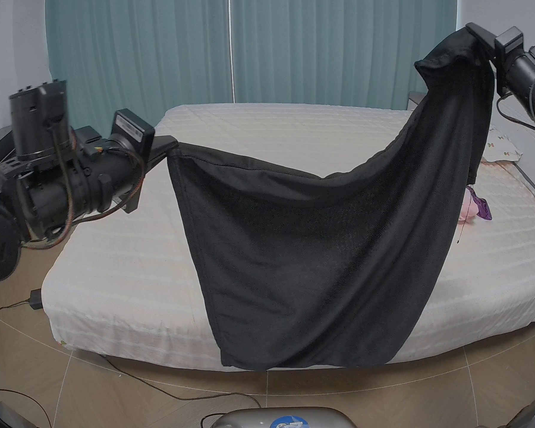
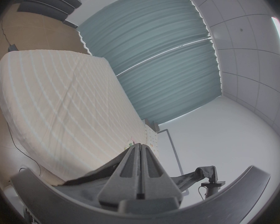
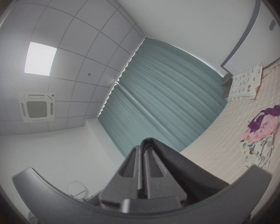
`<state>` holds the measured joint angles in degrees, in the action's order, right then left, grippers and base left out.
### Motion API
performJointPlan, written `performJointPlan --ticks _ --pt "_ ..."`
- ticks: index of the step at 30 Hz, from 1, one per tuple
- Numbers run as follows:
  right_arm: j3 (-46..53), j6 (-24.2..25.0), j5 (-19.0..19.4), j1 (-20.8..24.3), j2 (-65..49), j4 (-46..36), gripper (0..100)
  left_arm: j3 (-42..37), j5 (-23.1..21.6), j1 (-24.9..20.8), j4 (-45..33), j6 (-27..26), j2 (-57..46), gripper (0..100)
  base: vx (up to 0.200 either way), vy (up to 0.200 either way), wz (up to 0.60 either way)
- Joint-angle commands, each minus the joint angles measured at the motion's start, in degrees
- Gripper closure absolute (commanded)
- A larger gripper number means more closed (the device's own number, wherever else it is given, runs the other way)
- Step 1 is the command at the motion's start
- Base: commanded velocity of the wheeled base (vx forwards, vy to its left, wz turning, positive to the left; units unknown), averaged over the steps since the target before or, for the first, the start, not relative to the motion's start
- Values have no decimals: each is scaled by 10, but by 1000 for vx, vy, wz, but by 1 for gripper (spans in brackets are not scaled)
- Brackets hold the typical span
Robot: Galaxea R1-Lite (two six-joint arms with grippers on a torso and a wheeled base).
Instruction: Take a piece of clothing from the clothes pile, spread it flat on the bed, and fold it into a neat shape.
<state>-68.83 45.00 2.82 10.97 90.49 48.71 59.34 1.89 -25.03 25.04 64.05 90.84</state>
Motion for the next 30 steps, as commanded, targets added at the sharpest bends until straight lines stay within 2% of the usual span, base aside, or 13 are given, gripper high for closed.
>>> performJointPlan --ticks 1,8,21,30 --pt "-20 -13 -1 -43 122 20 100 68 5 20 -2 1 124 100 200 0 0" --pt "-7 -16 0 -39 125 19 100 93 8 22 1 1 158 100 200 0 0" --pt "17 -21 -1 -17 232 71 100 147 4 39 0 1 239 100 200 0 0" --pt "6 -21 -22 -9 347 105 100 177 2 53 1 -2 314 100 0 0 0"
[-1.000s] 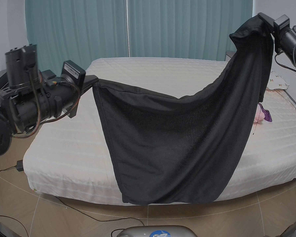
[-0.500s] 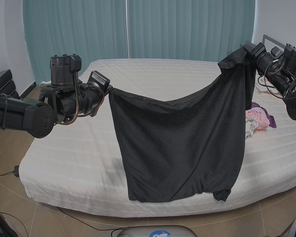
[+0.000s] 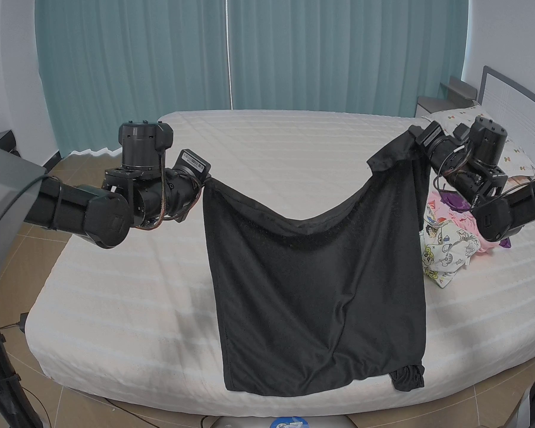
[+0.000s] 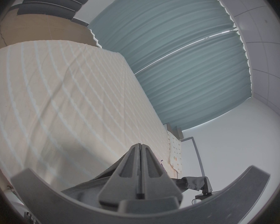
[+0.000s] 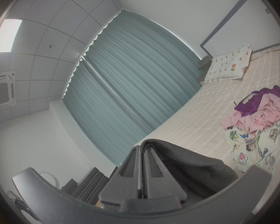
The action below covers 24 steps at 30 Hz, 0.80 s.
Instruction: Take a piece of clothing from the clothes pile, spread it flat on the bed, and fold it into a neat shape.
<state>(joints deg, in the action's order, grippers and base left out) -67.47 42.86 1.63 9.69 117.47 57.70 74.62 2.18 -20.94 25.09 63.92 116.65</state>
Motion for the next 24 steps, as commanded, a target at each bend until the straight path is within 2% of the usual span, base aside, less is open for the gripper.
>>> performJointPlan --ticks 1,7,8,12,16,18,21,22,24 --pt "-9 -1 -13 5 87 20 100 32 -1 15 0 -1 63 100 0 0 0" --pt "-42 0 -19 7 138 34 100 78 -3 32 -1 -2 111 100 0 0 0" --pt "-49 0 -19 8 148 34 0 85 -3 34 -1 -2 121 0 0 0 0" --pt "-67 -1 -25 16 189 28 0 113 2 37 0 -4 158 0 0 0 0" --pt "-91 -3 -51 11 236 2 0 127 6 49 -2 -4 177 0 0 0 0" --pt "-100 -4 -73 6 245 -36 0 123 6 53 -4 -4 177 0 0 0 0" --pt "-98 -5 -74 -5 240 -108 0 114 6 55 -7 -7 176 0 0 0 0" --pt "-100 -4 -75 -7 239 -157 0 100 6 55 -7 -11 171 0 0 0 0" --pt "-100 -4 -76 -12 237 -181 0 76 5 54 -7 -18 161 0 0 0 0"
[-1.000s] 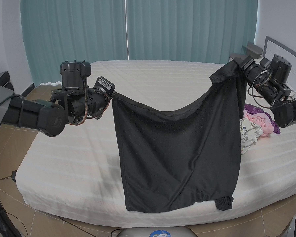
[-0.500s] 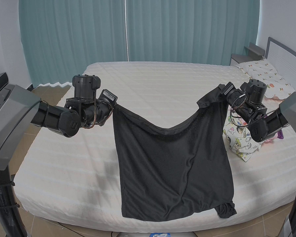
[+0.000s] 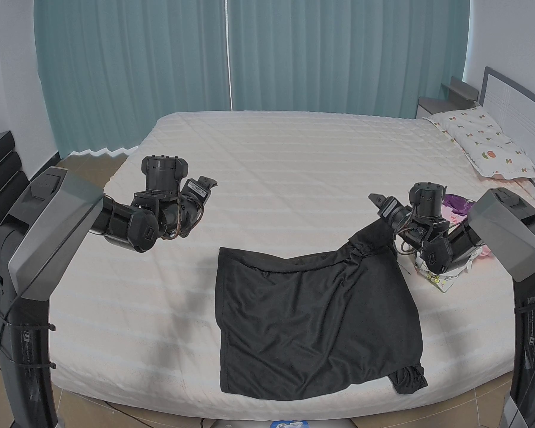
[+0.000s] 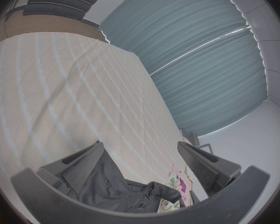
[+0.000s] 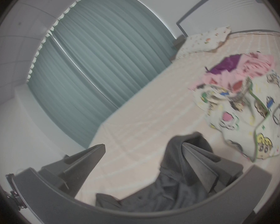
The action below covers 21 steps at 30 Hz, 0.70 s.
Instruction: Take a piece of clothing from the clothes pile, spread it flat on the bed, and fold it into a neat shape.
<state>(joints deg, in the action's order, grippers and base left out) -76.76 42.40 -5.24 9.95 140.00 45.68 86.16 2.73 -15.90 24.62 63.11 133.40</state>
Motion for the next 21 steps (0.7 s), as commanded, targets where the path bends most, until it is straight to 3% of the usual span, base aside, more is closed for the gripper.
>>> performJointPlan --ticks 1,8,14,21 --pt "-6 1 -6 -18 7 -60 0 -51 -2 3 -2 -13 -16 0 0 0 0" --pt "59 3 16 -45 -47 -68 0 -161 -9 -3 5 -16 -89 0 0 0 0" --pt "140 21 80 -74 -111 -68 0 -293 -111 -3 31 4 -171 0 0 0 0" --pt "195 37 85 -101 -116 -62 0 -391 -126 -13 100 55 -204 0 0 0 0"
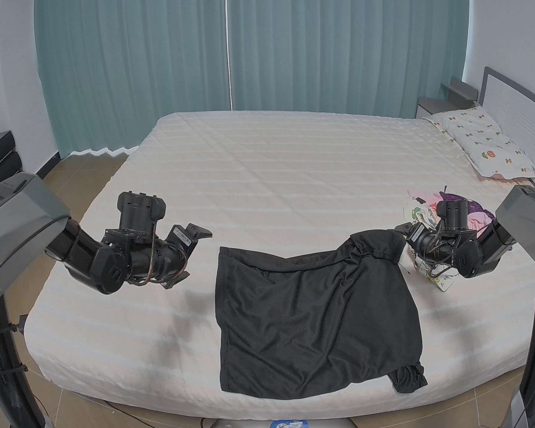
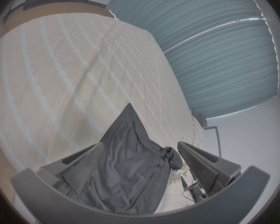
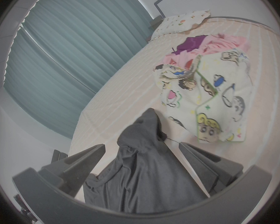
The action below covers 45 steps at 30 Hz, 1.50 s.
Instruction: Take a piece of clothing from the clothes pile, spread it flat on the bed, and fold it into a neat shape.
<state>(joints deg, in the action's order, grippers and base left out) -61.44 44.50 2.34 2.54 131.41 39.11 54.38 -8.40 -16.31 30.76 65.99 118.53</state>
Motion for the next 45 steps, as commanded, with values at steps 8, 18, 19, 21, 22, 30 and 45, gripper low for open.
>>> performJointPlan --ticks 8,18,19,21,22,30,45 --pt "80 95 6 -29 -30 7 0 -122 -17 -21 96 52 -52 0 0 0 0" --pt "187 100 8 -37 -34 135 0 -146 -43 -23 96 58 -50 0 0 0 0" --pt "187 100 8 -37 -34 135 0 -146 -43 -23 96 58 -50 0 0 0 0" --pt "189 101 8 -37 -33 135 0 -154 -43 -24 97 57 -50 0 0 0 0" --pt "189 101 8 -36 -33 135 0 -158 -46 -24 98 56 -50 0 0 0 0" --pt "193 101 8 -32 -34 137 0 -160 -50 -24 97 58 -50 0 0 0 0" --pt "192 100 6 -32 -32 138 0 -157 -50 -24 98 58 -40 0 -80 0 0"
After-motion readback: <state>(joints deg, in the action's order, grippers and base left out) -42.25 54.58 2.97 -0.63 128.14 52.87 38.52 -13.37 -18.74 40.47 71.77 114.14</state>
